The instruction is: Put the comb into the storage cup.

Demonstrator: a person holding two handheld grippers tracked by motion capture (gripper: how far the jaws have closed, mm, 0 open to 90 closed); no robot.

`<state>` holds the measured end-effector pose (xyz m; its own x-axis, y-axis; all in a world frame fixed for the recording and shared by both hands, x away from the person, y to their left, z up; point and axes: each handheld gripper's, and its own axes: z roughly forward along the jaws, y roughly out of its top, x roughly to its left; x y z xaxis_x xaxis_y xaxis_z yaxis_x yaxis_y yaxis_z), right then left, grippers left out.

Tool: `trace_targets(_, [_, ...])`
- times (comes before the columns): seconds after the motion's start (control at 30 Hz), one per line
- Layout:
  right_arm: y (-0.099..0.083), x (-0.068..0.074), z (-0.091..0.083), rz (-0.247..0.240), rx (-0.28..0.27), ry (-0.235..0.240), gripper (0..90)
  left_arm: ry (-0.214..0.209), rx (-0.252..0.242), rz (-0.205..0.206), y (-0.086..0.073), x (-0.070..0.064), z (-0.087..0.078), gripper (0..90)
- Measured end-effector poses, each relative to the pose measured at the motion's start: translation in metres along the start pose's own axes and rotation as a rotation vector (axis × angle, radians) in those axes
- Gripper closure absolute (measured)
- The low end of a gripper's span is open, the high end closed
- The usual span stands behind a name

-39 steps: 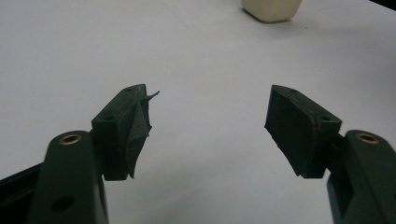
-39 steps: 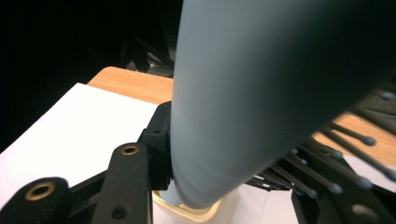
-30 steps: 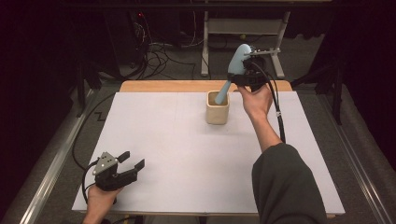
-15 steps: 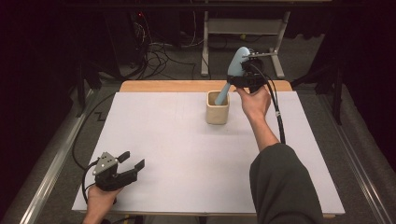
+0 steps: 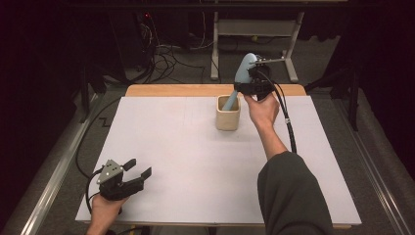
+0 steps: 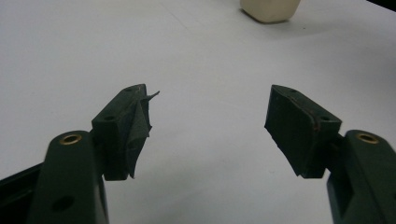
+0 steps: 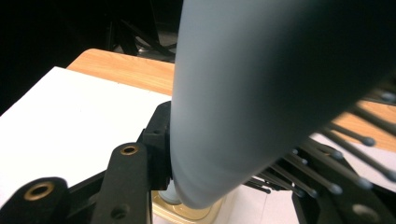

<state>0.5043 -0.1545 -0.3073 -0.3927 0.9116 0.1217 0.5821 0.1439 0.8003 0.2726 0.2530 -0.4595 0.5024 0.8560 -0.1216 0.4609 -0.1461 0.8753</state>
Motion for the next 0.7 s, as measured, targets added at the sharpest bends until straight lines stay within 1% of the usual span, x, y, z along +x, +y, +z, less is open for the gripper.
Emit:
trace_targets(0.17, [-0.0024,-0.0020,0.0010,0.001,0.004,0.000,55.0,-0.002,0.003,0.003,0.0001,-0.0002,0.0005,31.3])
trace_targets(0.27, [-0.0037,-0.0032,0.0007,0.010,0.003,0.001,55.0,-0.001,0.002,0.001,0.0001,-0.0001,0.0007,31.3])
trace_targets(0.7, [-0.0077,-0.0024,0.0041,-0.002,0.013,-0.004,54.7,-0.002,0.002,-0.002,-0.0001,0.0003,0.0008,31.4])
